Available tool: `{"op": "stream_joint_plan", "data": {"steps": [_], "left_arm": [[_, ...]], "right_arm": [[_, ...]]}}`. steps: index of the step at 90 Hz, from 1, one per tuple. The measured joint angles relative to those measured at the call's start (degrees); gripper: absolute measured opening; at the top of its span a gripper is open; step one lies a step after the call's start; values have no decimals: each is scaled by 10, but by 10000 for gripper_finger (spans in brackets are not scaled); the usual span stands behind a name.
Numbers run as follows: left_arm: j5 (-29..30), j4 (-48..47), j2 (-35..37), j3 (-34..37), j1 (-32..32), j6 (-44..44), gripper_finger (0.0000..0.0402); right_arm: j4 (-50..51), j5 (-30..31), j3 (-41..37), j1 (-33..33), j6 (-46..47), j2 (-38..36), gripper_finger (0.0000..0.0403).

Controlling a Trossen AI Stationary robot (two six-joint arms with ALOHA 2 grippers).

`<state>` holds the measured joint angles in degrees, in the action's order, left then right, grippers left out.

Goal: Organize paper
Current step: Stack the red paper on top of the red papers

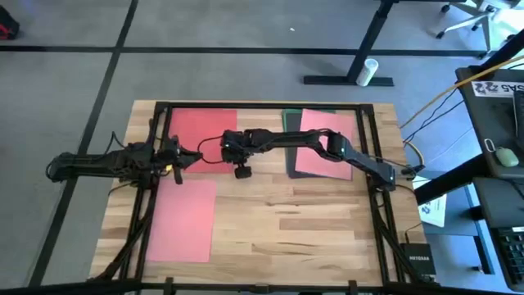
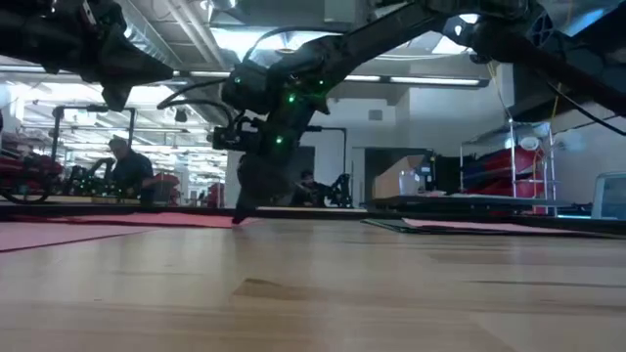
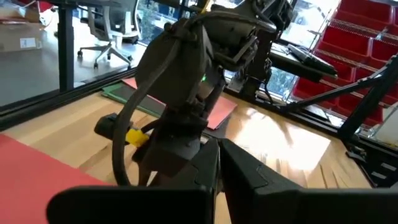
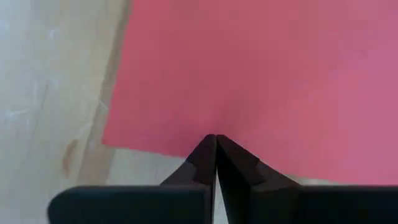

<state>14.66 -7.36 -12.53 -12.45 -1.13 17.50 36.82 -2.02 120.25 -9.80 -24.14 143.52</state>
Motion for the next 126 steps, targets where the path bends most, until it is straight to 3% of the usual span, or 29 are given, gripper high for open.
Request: {"op": "stream_joint_plan", "data": {"steps": [26,44,66,104,126], "left_arm": [[0,-1,0,0,0,0,0],[0,-1,0,0,0,1,0],[0,-1,0,0,0,1,0],[0,-1,0,0,0,1,0],[0,-1,0,0,0,1,0]], "right_arm": [[19,0,7,1,12,-4,0],[51,59,23,-2,20,-9,0],[53,85,18,-11,49,-6,0],[0,73,-26,-15,74,-7,0],[-63,34,-28,-15,89,-4,0]]}}
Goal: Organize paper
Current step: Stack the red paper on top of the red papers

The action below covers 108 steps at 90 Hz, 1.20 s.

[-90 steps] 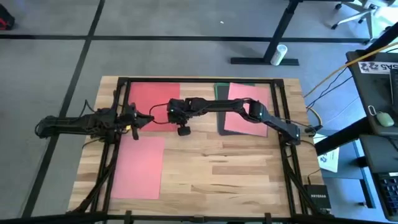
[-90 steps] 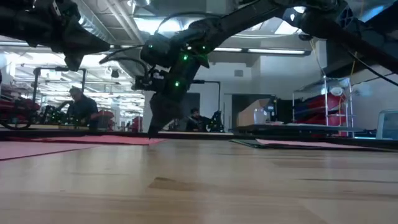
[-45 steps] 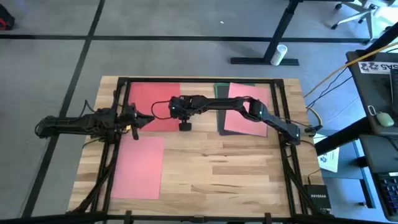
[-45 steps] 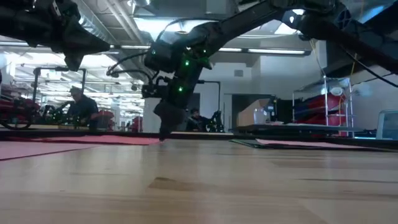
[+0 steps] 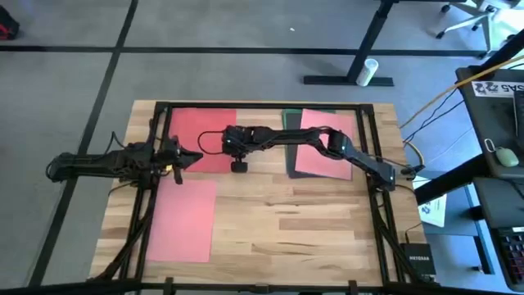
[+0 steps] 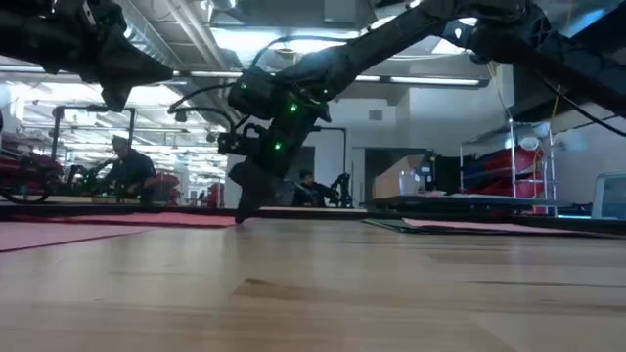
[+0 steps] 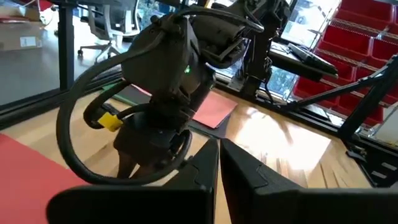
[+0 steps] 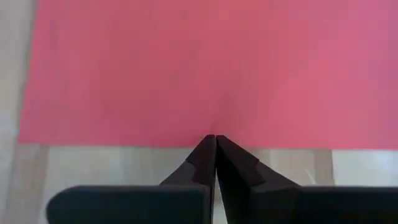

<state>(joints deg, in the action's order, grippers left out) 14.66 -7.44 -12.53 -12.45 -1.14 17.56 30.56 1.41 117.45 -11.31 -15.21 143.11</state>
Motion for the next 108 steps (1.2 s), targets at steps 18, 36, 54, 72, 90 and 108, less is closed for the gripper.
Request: {"op": "stream_joint_plan", "data": {"steps": [18,36,54,72,90,108], "left_arm": [[0,0,0,0,0,0,0],[0,0,0,0,0,0,0],[0,0,0,0,0,0,0],[0,1,0,0,0,0,0],[0,3,0,0,0,0,0],[0,4,0,0,0,0,0]], "right_arm": [[-26,-10,0,1,0,0,0],[14,35,29,0,1,-3,0],[57,96,30,-17,103,2,0],[43,102,28,-22,135,9,0],[27,104,28,-22,147,9,0],[23,89,29,-19,130,9,0]]}}
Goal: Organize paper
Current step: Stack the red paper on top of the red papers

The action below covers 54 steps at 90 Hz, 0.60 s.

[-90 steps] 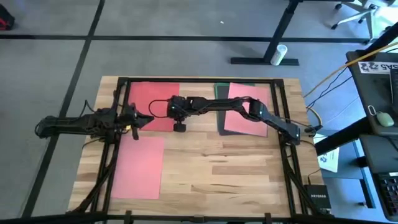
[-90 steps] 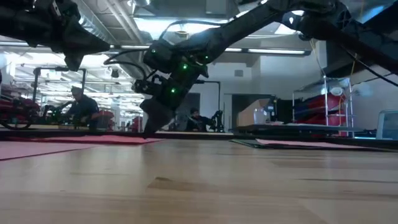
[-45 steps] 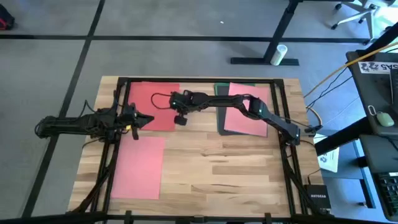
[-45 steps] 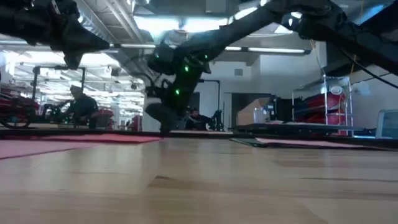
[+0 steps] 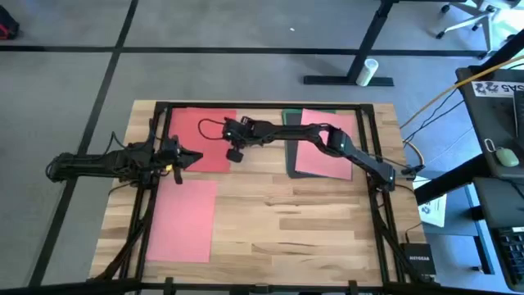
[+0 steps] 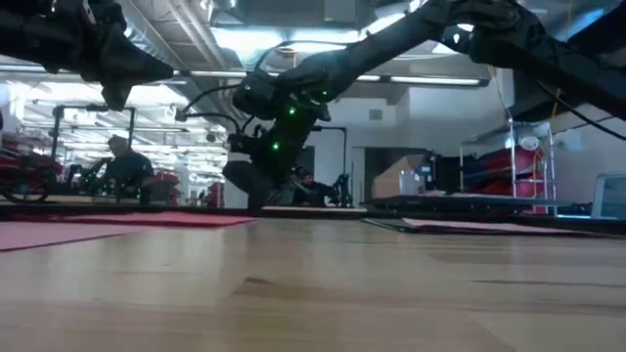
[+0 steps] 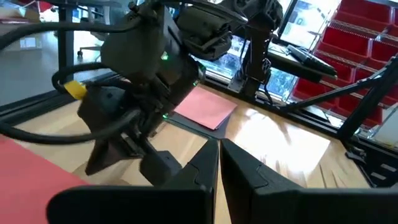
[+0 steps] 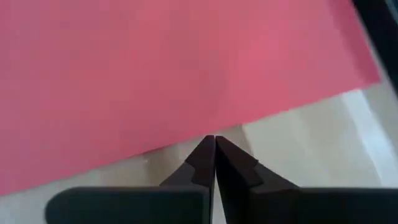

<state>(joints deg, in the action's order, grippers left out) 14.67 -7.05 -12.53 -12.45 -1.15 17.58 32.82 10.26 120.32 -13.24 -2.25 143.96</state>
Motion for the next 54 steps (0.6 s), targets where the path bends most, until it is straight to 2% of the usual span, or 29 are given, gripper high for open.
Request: {"op": "stream_joint_plan", "data": {"steps": [20,35,46,54], "left_arm": [[0,4,0,0,0,-2,0],[0,7,0,-21,0,-16,0],[-1,-8,0,-52,0,-44,0],[-1,-47,0,-73,0,-52,0]], "right_arm": [[18,-9,24,17,-83,-1,0],[68,-40,37,19,-166,-1,0],[97,9,39,25,-223,-1,0],[98,18,39,25,-237,-1,0]]}}
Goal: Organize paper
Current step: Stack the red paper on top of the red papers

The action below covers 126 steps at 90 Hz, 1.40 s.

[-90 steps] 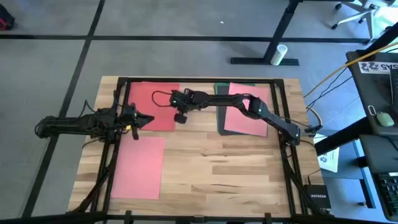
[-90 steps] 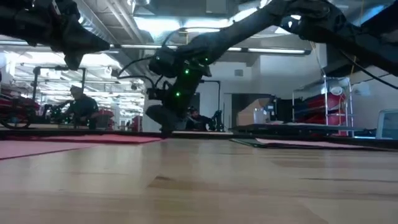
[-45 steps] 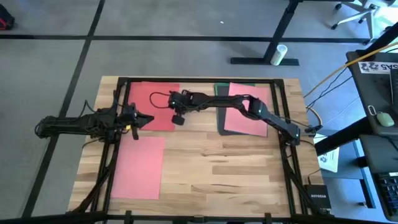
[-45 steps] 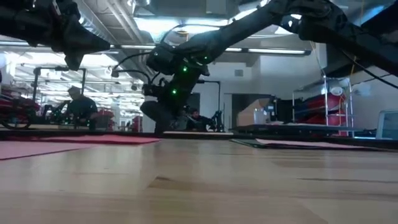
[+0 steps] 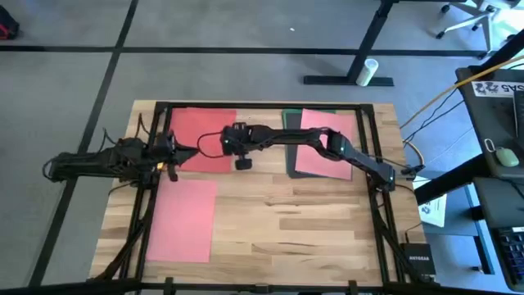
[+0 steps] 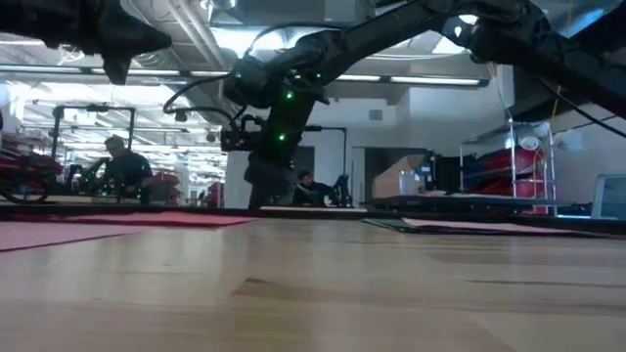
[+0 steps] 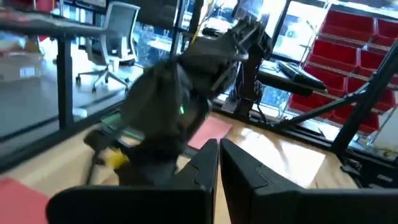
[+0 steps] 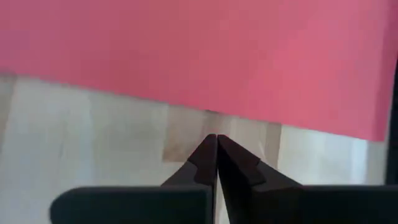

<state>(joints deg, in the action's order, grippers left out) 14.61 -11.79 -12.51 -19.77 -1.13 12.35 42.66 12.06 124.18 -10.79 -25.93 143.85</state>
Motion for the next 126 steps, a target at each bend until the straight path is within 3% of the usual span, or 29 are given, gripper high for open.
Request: {"op": "stream_joint_plan", "data": {"steps": [18,38,54,84,114,126], "left_arm": [[0,-90,0,-20,0,35,0],[20,-172,-1,-20,0,83,0],[38,-174,-35,-20,-1,102,0],[36,-123,-198,-20,-39,120,0],[6,-53,-397,-110,-104,-8,0],[-18,-54,-470,-156,-148,-68,0]], "right_arm": [[-12,-19,0,-10,14,0,0],[-22,-104,0,-7,48,5,0],[22,-110,-1,0,58,-39,0],[228,-101,0,7,46,-167,0],[337,-77,0,6,8,-223,0],[357,-124,-1,6,-25,-232,0]]}}
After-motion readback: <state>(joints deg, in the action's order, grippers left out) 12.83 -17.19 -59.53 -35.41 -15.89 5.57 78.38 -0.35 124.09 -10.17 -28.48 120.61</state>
